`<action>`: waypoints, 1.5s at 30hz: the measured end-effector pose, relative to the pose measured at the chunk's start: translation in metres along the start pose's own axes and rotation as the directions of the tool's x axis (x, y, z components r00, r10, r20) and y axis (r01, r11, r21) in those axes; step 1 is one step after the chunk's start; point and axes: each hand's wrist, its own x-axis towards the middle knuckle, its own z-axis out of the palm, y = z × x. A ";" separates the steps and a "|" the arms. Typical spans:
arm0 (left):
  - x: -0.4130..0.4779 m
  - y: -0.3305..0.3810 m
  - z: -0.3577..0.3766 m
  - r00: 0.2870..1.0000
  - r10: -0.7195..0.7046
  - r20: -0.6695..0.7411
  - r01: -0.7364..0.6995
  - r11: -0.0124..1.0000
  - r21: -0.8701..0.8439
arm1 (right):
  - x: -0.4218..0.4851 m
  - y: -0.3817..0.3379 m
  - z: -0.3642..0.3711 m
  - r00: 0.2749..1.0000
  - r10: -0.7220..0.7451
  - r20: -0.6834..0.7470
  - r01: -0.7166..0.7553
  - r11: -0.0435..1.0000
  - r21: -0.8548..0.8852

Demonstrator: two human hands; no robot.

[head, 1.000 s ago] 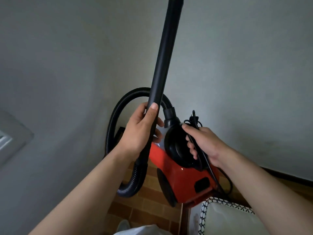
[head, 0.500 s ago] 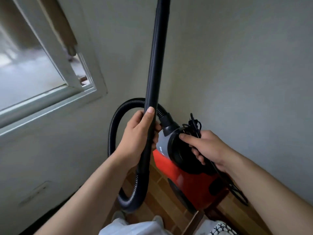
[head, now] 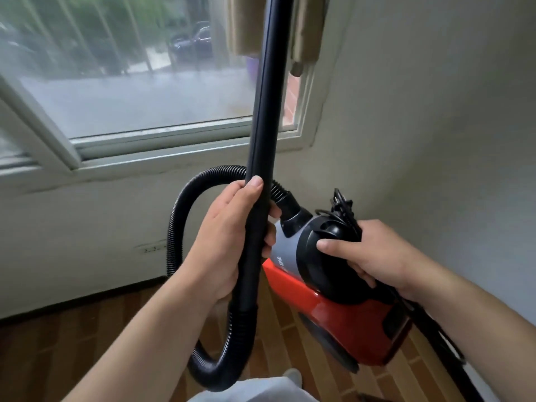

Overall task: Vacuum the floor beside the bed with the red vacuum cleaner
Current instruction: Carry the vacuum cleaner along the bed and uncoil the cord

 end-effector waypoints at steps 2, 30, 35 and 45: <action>-0.015 0.010 -0.030 0.998 0.027 -0.057 -0.028 1.000 -0.013 | 0.006 -0.018 0.023 0.999 -0.007 0.047 0.008 1.000 -0.015; -0.246 0.039 -0.255 0.527 0.161 -0.834 -0.276 0.961 0.010 | 0.042 -0.130 0.318 0.708 -0.125 0.695 0.329 0.929 -0.169; -0.279 0.041 -0.300 0.474 0.181 -0.862 -0.321 0.947 0.022 | 0.030 -0.154 0.369 0.696 -0.089 0.712 0.307 0.934 -0.184; -0.353 0.071 -0.439 0.495 0.131 -0.859 -0.357 0.932 -0.064 | -0.012 -0.205 0.500 0.752 -0.082 0.654 0.297 0.928 -0.226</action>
